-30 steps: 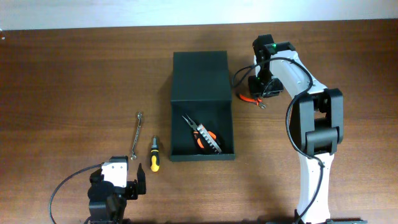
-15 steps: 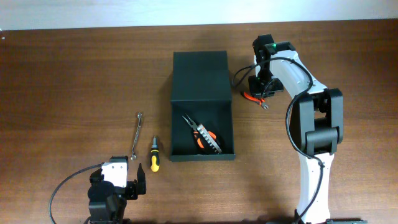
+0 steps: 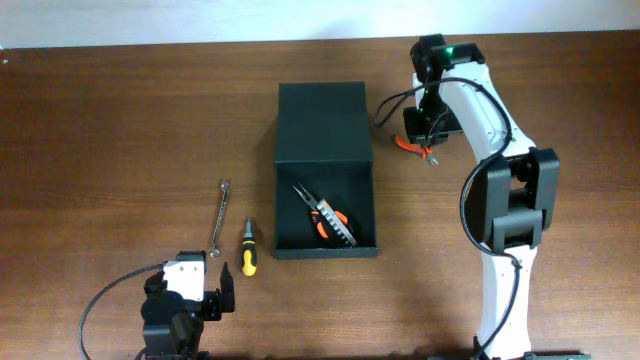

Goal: Pack container

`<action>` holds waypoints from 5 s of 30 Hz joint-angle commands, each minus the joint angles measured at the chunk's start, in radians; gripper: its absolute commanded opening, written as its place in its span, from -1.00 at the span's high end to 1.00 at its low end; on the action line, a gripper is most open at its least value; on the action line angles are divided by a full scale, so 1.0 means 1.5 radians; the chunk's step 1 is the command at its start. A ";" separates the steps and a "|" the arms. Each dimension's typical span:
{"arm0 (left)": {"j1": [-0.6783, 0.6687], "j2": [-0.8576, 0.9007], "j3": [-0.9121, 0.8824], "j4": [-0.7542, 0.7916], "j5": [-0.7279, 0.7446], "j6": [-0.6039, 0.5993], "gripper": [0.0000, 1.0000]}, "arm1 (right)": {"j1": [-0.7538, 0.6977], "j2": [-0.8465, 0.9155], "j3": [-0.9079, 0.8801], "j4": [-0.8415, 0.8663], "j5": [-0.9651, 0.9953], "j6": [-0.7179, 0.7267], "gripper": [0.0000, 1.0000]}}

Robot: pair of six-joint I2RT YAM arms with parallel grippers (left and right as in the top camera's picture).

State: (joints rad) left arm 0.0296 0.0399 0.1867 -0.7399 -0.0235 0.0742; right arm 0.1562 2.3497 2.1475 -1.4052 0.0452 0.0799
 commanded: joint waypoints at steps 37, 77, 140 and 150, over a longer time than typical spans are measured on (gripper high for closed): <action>0.004 -0.004 -0.003 0.002 0.001 -0.006 -0.99 | 0.292 -0.145 -0.279 0.142 -0.083 -0.101 0.92; 0.004 -0.004 -0.003 0.002 0.001 -0.006 -0.98 | 0.275 -0.769 -0.517 0.208 0.053 -0.010 -0.97; 0.002 0.526 0.536 -0.003 0.204 -0.077 -0.98 | 0.275 -1.315 -0.808 0.261 0.048 0.022 -0.98; 0.002 0.812 0.649 -0.006 0.246 -0.092 -0.98 | 0.275 -1.315 -0.808 0.261 0.048 0.022 -0.98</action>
State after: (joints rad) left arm 0.0296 1.1778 1.1252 -0.7441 0.3107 -0.0486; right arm 0.5755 0.3767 0.9382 -1.0172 0.1081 0.1051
